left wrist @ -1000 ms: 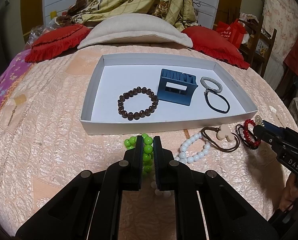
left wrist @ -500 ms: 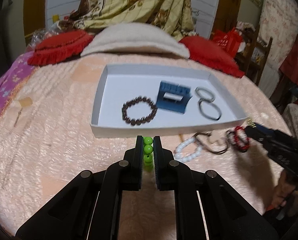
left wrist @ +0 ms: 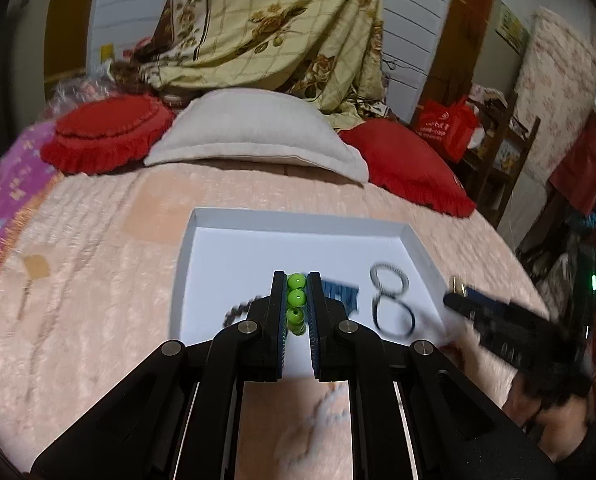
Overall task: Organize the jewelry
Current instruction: 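Carry both items over the tray and open both tools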
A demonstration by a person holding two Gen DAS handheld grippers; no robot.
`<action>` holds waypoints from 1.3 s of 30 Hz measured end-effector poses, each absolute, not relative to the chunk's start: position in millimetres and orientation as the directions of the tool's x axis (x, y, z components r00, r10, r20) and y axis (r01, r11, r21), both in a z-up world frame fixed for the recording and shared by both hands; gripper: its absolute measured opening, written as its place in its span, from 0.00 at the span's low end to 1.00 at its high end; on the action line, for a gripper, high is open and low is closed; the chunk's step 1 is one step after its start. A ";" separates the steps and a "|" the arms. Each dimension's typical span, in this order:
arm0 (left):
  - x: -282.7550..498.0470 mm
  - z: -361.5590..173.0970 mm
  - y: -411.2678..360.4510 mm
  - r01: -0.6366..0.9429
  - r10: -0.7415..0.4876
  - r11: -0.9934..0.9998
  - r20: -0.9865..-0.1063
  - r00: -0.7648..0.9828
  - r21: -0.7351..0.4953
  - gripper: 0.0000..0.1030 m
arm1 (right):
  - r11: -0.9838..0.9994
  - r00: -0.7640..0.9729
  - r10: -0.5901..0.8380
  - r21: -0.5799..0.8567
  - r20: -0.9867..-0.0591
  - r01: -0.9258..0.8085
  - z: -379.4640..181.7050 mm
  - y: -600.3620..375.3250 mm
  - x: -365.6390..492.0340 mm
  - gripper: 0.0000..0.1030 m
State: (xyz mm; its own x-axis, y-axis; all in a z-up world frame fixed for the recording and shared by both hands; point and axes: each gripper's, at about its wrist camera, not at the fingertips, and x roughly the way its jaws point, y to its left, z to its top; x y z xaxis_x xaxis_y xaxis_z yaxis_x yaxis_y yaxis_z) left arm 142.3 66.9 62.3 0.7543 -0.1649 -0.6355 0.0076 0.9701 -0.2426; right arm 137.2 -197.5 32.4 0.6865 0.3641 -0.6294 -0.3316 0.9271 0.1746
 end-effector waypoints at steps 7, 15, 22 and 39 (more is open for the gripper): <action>200.0 11.6 91.3 -0.083 -0.178 0.939 -0.676 0.715 -0.334 0.08 | 0.940 0.632 0.320 0.152 -0.705 -0.306 1.6 -195.6 166.8 0.33; 207.9 10.6 87.5 -0.064 -0.202 0.933 -0.663 0.721 -0.353 0.08 | 0.949 0.603 0.292 0.148 -0.742 -0.277 -15.1 -203.6 181.5 0.33; 215.6 -20.7 97.1 -0.150 -0.136 0.945 -0.763 0.631 -0.292 0.08 | 0.950 0.587 0.282 0.137 -0.759 -0.280 -22.7 -198.7 183.3 0.33; 208.5 -18.4 90.2 -0.173 -0.046 0.964 -0.766 0.641 -0.203 0.56 | 0.940 0.576 0.323 0.186 -0.751 -0.285 -22.8 -199.6 184.2 0.42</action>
